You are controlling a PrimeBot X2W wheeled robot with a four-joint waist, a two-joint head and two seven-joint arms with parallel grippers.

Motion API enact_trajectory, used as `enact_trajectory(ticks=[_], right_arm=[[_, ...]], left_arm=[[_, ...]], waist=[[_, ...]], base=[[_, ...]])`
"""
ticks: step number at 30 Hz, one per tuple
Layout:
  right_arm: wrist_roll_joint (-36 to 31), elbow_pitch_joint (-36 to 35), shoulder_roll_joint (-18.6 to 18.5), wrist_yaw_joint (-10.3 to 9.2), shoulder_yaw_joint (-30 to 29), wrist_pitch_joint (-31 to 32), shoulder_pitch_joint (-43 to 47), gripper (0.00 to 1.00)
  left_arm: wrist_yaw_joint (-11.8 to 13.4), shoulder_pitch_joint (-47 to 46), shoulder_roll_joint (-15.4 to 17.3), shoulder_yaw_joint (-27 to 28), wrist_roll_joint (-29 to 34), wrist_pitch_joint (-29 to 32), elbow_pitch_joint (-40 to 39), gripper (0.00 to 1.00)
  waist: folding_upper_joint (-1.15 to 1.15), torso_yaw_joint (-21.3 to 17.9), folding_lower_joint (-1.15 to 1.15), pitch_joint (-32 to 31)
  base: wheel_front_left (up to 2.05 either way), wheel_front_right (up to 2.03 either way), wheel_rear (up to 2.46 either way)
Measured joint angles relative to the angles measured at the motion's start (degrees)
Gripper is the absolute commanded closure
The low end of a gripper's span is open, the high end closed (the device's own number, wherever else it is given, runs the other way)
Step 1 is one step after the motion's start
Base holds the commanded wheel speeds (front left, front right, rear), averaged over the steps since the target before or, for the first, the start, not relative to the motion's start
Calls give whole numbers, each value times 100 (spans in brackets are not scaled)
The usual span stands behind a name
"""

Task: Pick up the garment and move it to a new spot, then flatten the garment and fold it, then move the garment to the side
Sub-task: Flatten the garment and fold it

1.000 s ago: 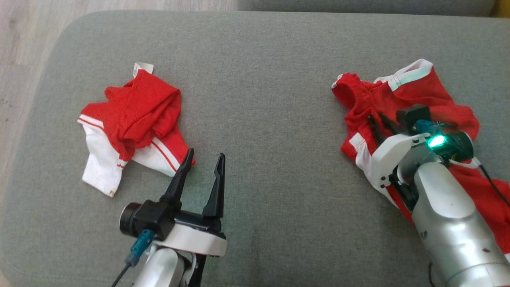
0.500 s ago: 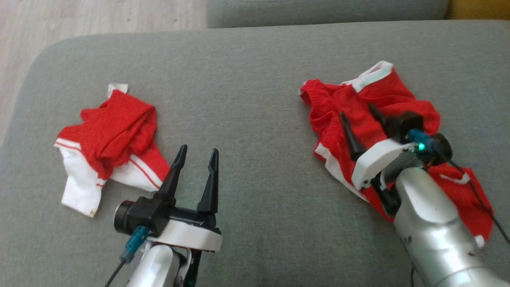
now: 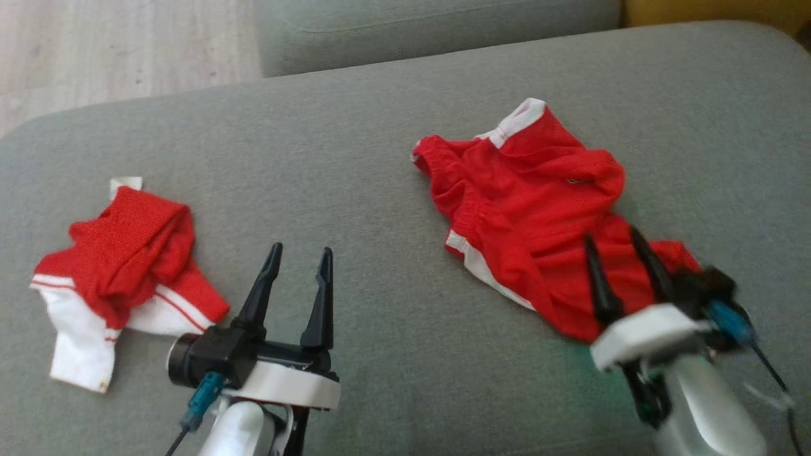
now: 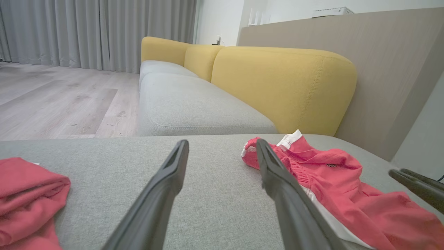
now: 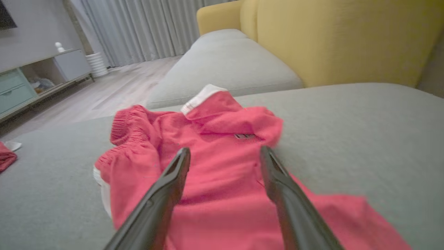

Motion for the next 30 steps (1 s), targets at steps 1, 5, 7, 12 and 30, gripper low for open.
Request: enact_trajectory(ticks=[1, 5, 7, 12, 30], right_arm=[[-54, -152, 12, 0, -160, -9, 198, 0], [-154, -619, 42, 0, -725, -47, 875, 0], [-158, -733, 63, 0, -845, -48, 1097, 0], [-8, -1077, 152, 0, -827, -48, 1171, 0], [192, -1390, 152, 0, -801, -48, 1123, 0]], left_arm=[[-1, 0, 0, 31, 11, 0, -2, 0], [-53, -6, -2, 68, 38, 0, 1, 0], [-80, -9, -2, 68, 43, 0, 13, 0], [-203, -72, -1, 57, 215, 0, 129, 0], [-601, -1806, 378, -1706, 203, 731, 1739, 0]], waist=[[0, -46, 0, 4], [0, -207, 0, 40], [0, -256, 0, 75], [0, -366, 0, 190], [0, -755, 1, 777]], base=[[0, 0, 0], [0, 0, 0], [0, 0, 0], [0, 0, 0], [0, 0, 0]])
